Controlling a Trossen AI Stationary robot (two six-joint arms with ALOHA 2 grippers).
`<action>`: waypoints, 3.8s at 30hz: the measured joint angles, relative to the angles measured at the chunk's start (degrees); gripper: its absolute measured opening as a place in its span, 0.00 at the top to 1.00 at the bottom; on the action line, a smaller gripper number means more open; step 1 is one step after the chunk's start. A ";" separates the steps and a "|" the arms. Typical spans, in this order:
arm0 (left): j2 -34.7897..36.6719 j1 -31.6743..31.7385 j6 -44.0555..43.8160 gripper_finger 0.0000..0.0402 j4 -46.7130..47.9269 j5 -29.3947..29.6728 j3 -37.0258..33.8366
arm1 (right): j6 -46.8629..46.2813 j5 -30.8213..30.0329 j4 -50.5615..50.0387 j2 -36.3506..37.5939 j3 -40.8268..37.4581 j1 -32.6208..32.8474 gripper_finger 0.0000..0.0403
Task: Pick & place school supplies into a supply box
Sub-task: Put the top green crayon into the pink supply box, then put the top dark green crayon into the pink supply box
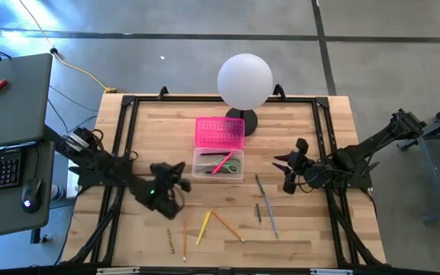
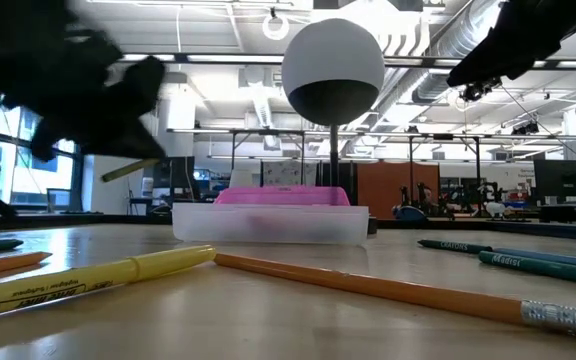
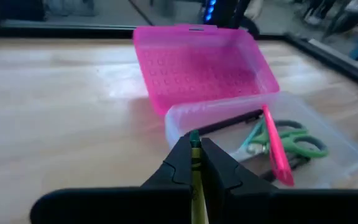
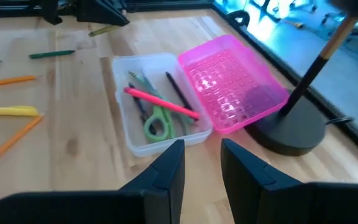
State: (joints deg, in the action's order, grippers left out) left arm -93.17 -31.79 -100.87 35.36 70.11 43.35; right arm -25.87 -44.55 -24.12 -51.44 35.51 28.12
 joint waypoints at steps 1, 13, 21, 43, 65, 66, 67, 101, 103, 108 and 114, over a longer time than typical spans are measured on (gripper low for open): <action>0.00 1.39 3.21 0.90 -0.49 -1.52 1.41 | 0.60 -0.48 -0.02 0.00 0.00 0.00 0.79; 0.04 19.61 55.09 0.89 -28.41 -26.11 8.59 | 1.94 -1.37 0.00 0.00 0.00 0.00 0.79; -1.41 29.64 66.41 0.88 -29.61 -42.31 8.60 | 1.94 -0.07 0.03 0.00 0.00 0.00 0.79; -9.97 32.92 68.07 0.77 -32.81 -46.97 8.59 | 1.94 -0.20 0.32 0.01 0.00 0.00 0.79; -4.70 32.92 79.72 0.72 -32.15 -40.92 18.18 | -22.07 1.71 5.00 -20.00 -0.04 -0.02 0.79; -4.70 32.92 79.68 0.72 -31.92 -40.92 18.77 | -24.56 1.03 5.66 -21.63 -0.04 -0.17 0.79; -4.70 32.92 79.66 0.72 -31.72 -40.94 19.24 | -27.03 1.07 6.35 -23.15 -0.04 -0.37 0.79; -4.70 32.90 79.37 0.72 -29.01 -41.03 20.66 | -32.37 12.39 13.59 -35.20 0.00 -6.36 0.79; -4.70 32.90 79.37 0.72 -29.01 -41.03 20.66 | -32.33 13.35 13.91 -36.58 0.00 -6.36 0.79; -4.70 32.90 79.36 0.72 -28.92 -41.03 20.66 | -31.55 14.48 15.27 -39.95 0.00 -6.50 0.79; -4.70 32.90 79.37 0.72 -28.82 -41.01 20.66 | -31.49 14.41 15.82 -42.15 0.17 -7.17 0.79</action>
State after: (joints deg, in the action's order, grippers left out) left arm -97.86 1.10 -21.50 6.54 29.10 64.01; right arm -57.36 -30.13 -8.29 -93.59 35.68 20.95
